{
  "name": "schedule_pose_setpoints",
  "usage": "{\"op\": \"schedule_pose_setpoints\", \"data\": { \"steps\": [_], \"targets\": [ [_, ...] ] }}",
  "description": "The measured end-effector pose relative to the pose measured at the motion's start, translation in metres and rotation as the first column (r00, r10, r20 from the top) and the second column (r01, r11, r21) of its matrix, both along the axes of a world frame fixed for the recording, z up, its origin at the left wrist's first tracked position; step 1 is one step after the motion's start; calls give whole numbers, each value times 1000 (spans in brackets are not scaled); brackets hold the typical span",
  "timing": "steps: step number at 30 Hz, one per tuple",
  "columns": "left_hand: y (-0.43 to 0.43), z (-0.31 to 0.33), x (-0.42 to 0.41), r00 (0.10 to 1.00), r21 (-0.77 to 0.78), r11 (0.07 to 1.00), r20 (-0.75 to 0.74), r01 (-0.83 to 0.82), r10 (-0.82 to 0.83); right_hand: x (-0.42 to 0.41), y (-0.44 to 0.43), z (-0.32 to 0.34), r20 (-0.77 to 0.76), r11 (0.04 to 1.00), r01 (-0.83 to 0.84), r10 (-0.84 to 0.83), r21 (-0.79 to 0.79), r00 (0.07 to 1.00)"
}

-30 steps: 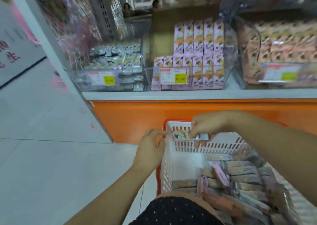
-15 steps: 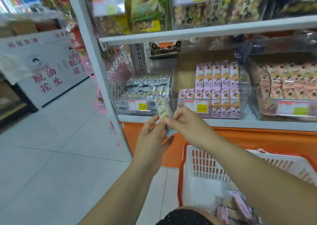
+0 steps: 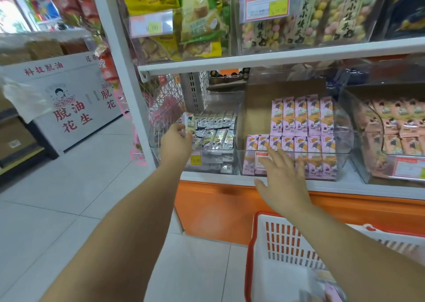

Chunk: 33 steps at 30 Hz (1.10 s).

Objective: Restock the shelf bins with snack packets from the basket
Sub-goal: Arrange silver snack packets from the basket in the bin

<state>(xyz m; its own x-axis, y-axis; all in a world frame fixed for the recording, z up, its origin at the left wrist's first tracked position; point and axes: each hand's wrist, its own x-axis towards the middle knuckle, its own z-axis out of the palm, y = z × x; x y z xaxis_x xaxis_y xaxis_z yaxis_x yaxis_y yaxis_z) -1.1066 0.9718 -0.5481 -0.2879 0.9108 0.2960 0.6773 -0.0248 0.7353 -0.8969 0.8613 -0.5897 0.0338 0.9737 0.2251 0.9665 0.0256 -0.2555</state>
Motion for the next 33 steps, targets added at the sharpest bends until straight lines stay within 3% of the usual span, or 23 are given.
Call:
{"op": "schedule_pose_setpoints", "data": {
  "steps": [6, 10, 17, 19, 21, 24, 27, 33],
  "targets": [
    [32, 1, 9, 979, -258, 963, -160, 81, -126, -1, 6, -4, -32, 998, 12, -10, 60, 999],
    [41, -2, 11, 921, -384, 923, -351, 26, -172, 0, 7, -5, -26, 996, -4, 6, 91, 1000],
    [37, -10, 8, 885, -385, 923, -425, 12, -189, 3, 7, -7, -16, 994, -25, 27, 110, 1000],
    [24, -10, 10, 852, -290, 957, -501, 1, -153, 3, 3, -12, 29, 989, -57, 53, 139, 998],
    [0, -16, 18, 824, -24, 995, -559, 96, -93, 3, -2, -20, 82, 971, -115, 100, 210, 992],
    [-44, -43, 34, 820, 259, 898, -547, 355, -167, 7, -8, -34, 169, 936, -253, 216, 245, 962],
    [-84, -93, 47, 801, 212, 858, -512, 468, -311, 23, -19, -43, 115, 937, -347, 339, 50, 933],
    [-129, -189, 74, 821, -36, 856, -268, 515, -505, 78, -44, -95, 7, 923, -140, 152, -360, 988]
  ]
}}
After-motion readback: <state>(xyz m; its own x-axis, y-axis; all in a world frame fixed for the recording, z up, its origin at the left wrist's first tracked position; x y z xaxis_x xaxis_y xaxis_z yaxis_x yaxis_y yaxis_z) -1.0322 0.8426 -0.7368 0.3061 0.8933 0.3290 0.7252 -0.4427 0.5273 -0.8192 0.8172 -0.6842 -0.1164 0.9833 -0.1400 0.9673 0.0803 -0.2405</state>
